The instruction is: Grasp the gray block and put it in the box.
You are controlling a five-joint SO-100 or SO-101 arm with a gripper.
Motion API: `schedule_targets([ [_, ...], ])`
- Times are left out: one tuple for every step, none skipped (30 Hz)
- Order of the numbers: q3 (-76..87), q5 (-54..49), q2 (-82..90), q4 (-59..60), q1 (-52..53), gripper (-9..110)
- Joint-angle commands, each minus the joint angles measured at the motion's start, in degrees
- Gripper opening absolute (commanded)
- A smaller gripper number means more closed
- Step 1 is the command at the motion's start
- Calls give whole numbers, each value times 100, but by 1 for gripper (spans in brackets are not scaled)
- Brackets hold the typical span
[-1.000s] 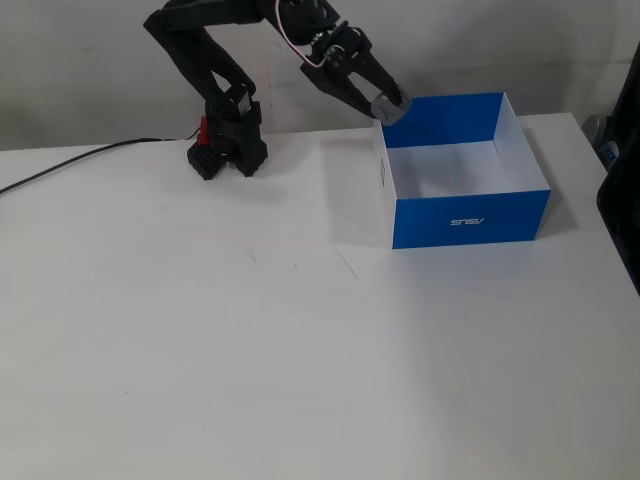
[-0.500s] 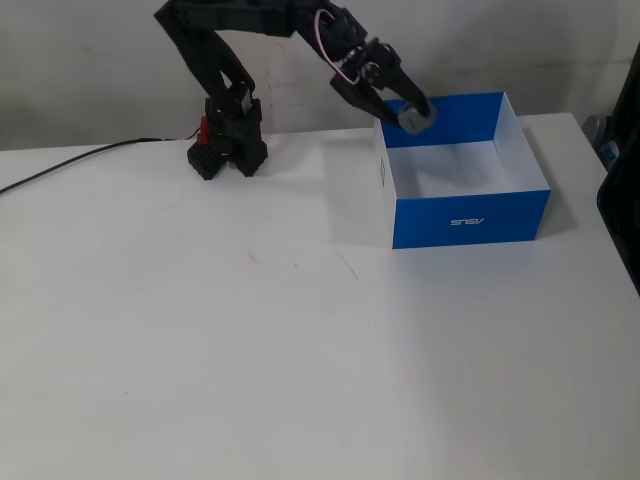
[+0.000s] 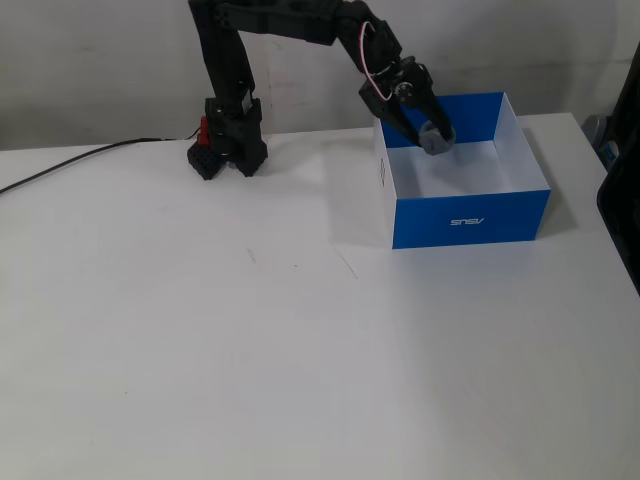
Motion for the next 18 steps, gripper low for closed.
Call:
schedule_targets([
  [-949,53,-105,290,0,6],
  [-1055,53,-185,378,0,16],
  [-1169,53,-264,483,9,24],
  [-1248,53,-316,554,18,27],
  [-1274,53,-352,580,18,26],
  [-1283,53,-369,606,18,26],
  [-1283,53,-369,615,18,25],
  [-1283,53,-369,624,9,24],
  [-1283,53,-369,642,0,24],
  [-1283,62,-369,659,0,24],
  [-1292,62,-369,677,-9,23],
  [-1301,70,-369,686,-26,22],
  [-1301,70,-360,703,-35,21],
  [-1318,70,-343,729,-53,18],
  [-1354,88,-343,773,-79,15],
  [-1380,97,-343,817,-114,11],
  [-1406,105,-343,853,-149,7],
  [-1433,105,-343,896,-193,2],
])
